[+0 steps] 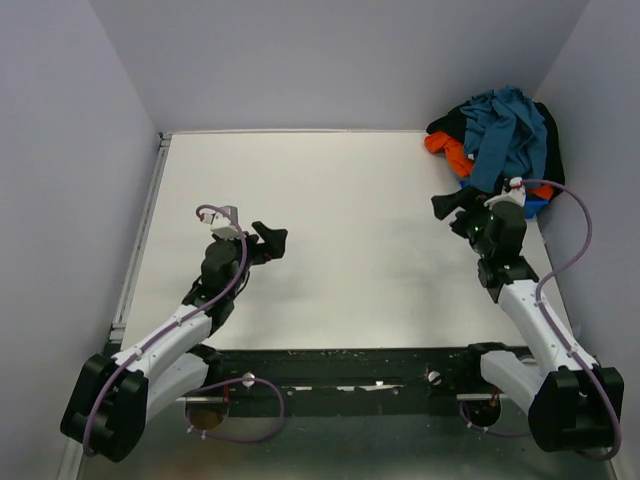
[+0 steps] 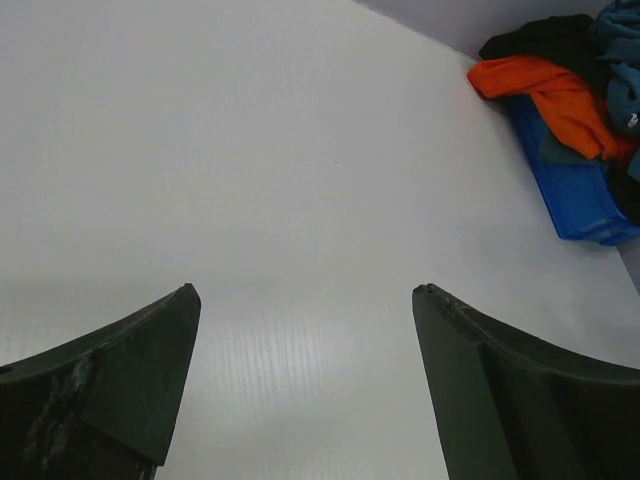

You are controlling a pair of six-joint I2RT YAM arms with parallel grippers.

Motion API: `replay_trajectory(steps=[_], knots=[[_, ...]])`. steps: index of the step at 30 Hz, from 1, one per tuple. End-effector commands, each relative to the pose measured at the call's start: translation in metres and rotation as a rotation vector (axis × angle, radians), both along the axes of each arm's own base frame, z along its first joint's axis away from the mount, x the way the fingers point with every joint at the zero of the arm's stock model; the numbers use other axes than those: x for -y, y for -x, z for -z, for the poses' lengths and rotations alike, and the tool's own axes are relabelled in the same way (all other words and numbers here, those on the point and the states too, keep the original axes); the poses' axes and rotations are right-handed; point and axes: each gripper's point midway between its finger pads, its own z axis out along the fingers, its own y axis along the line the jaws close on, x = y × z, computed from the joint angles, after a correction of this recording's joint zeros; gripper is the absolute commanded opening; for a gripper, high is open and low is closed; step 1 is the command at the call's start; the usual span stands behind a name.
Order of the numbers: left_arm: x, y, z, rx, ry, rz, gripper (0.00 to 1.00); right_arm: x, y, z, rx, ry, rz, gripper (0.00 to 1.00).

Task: Fold and stack the t-shirts
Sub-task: Grab crumpled tshirt from bin with the right arm

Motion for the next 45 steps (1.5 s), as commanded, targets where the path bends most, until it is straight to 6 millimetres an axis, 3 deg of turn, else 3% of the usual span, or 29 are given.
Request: replay_trajectory(steps=[1, 9, 14, 17, 21, 27, 28, 29, 31, 35, 38, 41, 45], knots=[[0.009, 0.003, -0.015, 0.035, 0.031, 0.045, 0.99, 0.043, -0.017, -0.022, -0.074, 0.107, 0.219, 0.95], [0.011, 0.005, -0.015, 0.033, 0.048, 0.052, 0.99, 0.112, -0.060, -0.091, -0.086, 0.219, 0.545, 0.91], [0.014, 0.005, -0.013, 0.028, 0.054, 0.065, 0.99, 0.148, -0.087, -0.099, -0.123, 0.205, 0.627, 0.90], [0.013, 0.004, -0.011, 0.026, 0.047, 0.058, 0.99, 0.161, -0.109, -0.092, -0.149, 0.193, 0.633, 0.90], [0.012, 0.003, -0.010, 0.025, 0.041, 0.052, 0.99, 0.171, -0.144, -0.067, -0.224, 0.188, 0.609, 0.92], [0.012, 0.002, -0.009, 0.022, 0.033, 0.053, 0.99, 0.186, -0.180, -0.032, -0.286, 0.164, 0.598, 0.90], [0.012, 0.002, -0.007, 0.017, 0.032, 0.053, 0.99, 0.187, -0.184, -0.029, -0.292, 0.161, 0.593, 0.82], [0.013, 0.002, -0.007, 0.017, 0.031, 0.055, 0.99, 0.188, -0.185, -0.027, -0.303, 0.162, 0.593, 0.63], [0.013, 0.002, -0.008, 0.020, 0.028, 0.058, 0.99, 0.185, -0.182, -0.032, -0.302, 0.162, 0.584, 0.32], [0.012, 0.002, -0.010, 0.023, 0.027, 0.057, 0.99, 0.182, -0.159, -0.063, -0.222, 0.173, 0.587, 0.04], [0.014, 0.003, -0.011, 0.026, 0.035, 0.066, 0.99, 0.174, -0.139, -0.093, -0.166, 0.203, 0.562, 0.01], [0.016, 0.003, -0.011, 0.025, 0.039, 0.076, 0.99, 0.153, -0.122, -0.132, -0.083, 0.248, 0.501, 0.01], [0.017, 0.004, -0.013, 0.031, 0.042, 0.082, 0.98, 0.082, -0.109, -0.189, 0.063, 0.296, 0.279, 0.01]])
